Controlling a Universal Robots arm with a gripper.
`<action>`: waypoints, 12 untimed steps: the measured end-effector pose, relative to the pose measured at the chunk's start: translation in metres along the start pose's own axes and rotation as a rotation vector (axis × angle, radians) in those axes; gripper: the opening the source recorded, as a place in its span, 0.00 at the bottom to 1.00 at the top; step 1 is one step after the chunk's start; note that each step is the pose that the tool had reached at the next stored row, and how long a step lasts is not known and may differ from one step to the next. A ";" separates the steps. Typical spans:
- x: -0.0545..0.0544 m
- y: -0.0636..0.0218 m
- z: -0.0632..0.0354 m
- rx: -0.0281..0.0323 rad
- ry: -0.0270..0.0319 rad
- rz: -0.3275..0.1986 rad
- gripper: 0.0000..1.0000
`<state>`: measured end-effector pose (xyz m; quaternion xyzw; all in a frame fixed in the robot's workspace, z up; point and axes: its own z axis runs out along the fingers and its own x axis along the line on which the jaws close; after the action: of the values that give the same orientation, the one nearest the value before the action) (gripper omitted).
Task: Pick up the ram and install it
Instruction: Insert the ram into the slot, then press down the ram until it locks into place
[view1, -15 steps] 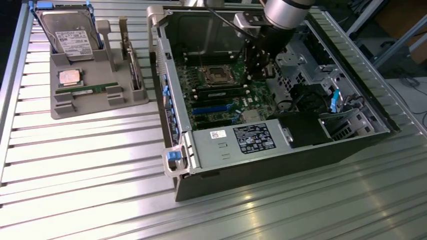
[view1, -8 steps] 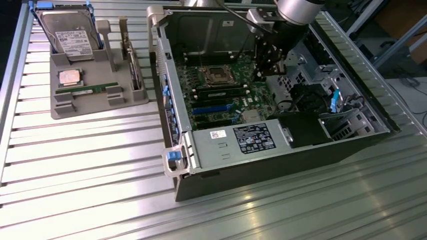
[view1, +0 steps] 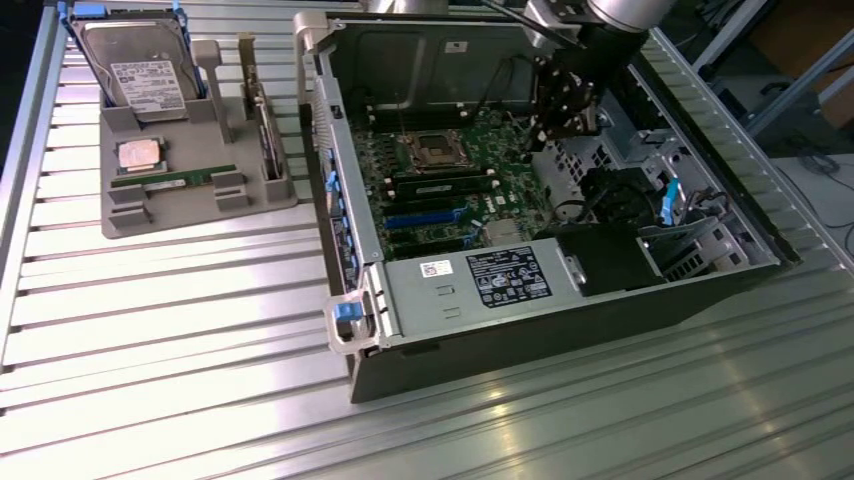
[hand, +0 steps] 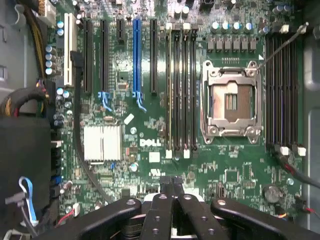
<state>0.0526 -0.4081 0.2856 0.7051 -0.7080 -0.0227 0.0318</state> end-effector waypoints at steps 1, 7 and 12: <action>0.000 -0.0035 -0.0037 0.0000 0.0000 0.000 0.10; 0.000 -0.0049 -0.0123 0.0000 -0.0016 0.000 0.10; 0.000 0.0015 -0.0096 -0.0001 -0.0015 0.000 0.10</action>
<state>0.0519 -0.4081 0.2952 0.7051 -0.7080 -0.0233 0.0313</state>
